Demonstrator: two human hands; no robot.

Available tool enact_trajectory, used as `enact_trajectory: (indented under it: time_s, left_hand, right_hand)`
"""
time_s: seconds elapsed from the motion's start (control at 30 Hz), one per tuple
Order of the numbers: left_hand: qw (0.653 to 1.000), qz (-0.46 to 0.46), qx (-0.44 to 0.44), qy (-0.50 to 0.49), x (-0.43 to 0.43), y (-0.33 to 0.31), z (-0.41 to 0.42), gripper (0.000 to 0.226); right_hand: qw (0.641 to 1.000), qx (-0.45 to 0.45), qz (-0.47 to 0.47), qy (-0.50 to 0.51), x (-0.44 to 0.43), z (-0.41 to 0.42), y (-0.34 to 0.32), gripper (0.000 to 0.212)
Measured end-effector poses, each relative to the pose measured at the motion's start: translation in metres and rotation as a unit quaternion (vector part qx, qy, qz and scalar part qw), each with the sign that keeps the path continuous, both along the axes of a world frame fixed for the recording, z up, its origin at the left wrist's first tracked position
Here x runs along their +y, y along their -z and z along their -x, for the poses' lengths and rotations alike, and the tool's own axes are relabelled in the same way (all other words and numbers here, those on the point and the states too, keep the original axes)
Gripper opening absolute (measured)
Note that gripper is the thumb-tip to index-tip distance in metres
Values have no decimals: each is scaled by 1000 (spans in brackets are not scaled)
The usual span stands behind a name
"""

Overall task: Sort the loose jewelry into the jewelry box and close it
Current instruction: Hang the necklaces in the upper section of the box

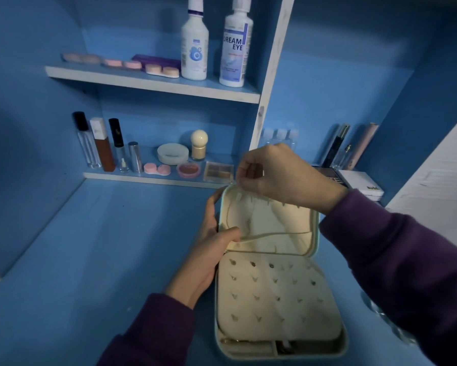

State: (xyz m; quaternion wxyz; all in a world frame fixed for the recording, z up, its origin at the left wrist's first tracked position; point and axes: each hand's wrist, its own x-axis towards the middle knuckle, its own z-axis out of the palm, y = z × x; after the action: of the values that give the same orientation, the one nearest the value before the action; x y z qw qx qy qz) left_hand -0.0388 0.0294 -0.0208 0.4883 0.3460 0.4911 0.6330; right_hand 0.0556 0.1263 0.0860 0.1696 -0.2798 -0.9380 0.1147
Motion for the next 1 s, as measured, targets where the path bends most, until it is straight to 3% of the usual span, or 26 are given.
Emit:
enact_trajectory:
  time_s: [0.37, 0.57, 0.73, 0.93, 1.0]
  left_hand:
    - [1000, -11, 2, 5, -1, -2, 0, 74]
    - [1000, -12, 4, 8, -1, -2, 0, 72]
    - [1000, -11, -5, 6, 0, -2, -1, 72]
    - [1000, -5, 3, 6, 0, 1, 1, 74]
    - [1000, -5, -3, 8, 0, 1, 1, 74]
  right_hand:
    - [968, -23, -243, -52, 0, -3, 10, 4]
    - [959, -40, -273, -69, -1, -3, 13, 4]
    - [975, -17, -217, -49, -9, -16, 17, 8]
    - [997, -75, -33, -7, -26, -37, 48, 20]
    - [998, -57, 14, -11, -30, -39, 57, 26]
